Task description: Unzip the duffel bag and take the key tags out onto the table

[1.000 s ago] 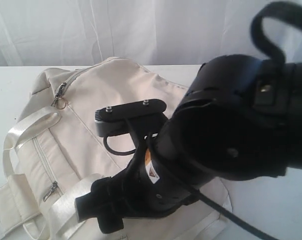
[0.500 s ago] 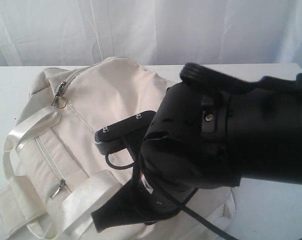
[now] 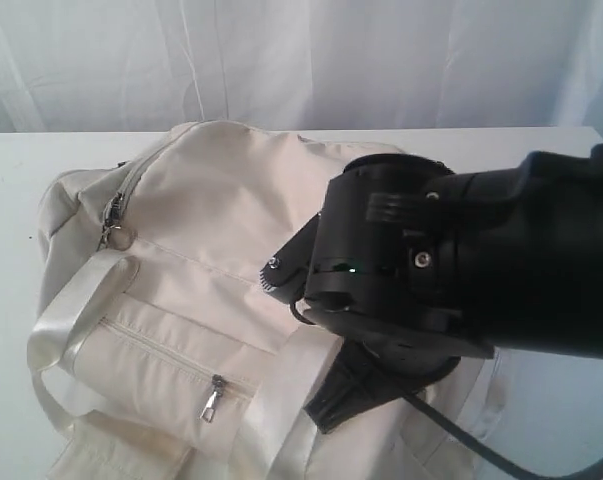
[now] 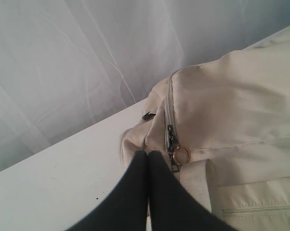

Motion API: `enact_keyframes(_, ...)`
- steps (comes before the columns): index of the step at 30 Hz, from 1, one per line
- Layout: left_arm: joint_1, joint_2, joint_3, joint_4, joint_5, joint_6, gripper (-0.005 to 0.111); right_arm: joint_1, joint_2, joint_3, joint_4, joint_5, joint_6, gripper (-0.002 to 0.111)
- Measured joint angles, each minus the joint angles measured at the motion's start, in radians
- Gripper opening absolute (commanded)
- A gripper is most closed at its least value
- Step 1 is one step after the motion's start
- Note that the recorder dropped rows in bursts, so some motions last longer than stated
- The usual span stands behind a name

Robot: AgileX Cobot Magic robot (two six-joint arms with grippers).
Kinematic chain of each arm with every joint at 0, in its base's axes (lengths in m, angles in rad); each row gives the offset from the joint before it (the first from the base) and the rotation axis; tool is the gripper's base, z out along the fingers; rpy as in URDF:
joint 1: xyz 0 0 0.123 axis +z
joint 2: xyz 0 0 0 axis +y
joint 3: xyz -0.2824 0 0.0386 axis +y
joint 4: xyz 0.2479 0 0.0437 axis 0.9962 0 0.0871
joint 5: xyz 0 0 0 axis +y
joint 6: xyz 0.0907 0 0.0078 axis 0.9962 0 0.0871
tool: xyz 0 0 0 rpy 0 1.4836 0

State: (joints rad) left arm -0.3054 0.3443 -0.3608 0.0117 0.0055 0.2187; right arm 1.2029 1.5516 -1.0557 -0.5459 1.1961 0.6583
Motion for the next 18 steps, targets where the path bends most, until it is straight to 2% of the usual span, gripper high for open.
enact_keyframes(4, 0.000, 0.000, 0.000, 0.000, 0.000, 0.000, 0.000, -0.047, 0.000, 0.052, -0.077, -0.016, -0.096, 0.000)
enact_keyframes(9, 0.000, 0.000, 0.000, 0.000, 0.000, 0.000, 0.000, -0.094, 0.000, 0.140, -0.186, -0.048, -0.125, 0.000)
enact_keyframes(13, 0.000, 0.000, 0.000, 0.000, 0.000, 0.000, 0.000, -0.163, 0.000, 0.229, -0.368, -0.051, -0.058, 0.000)
enact_keyframes(17, 0.000, 0.000, 0.000, 0.000, 0.007, -0.062, 0.000, -0.167, -0.010, 0.233, -0.368, -0.041, 0.025, 0.001)
enact_keyframes(18, 0.000, 0.000, 0.000, 0.000, 0.021, -0.080, 0.000, -0.167, -0.018, 0.233, -0.363, -0.041, 0.029, 0.005)
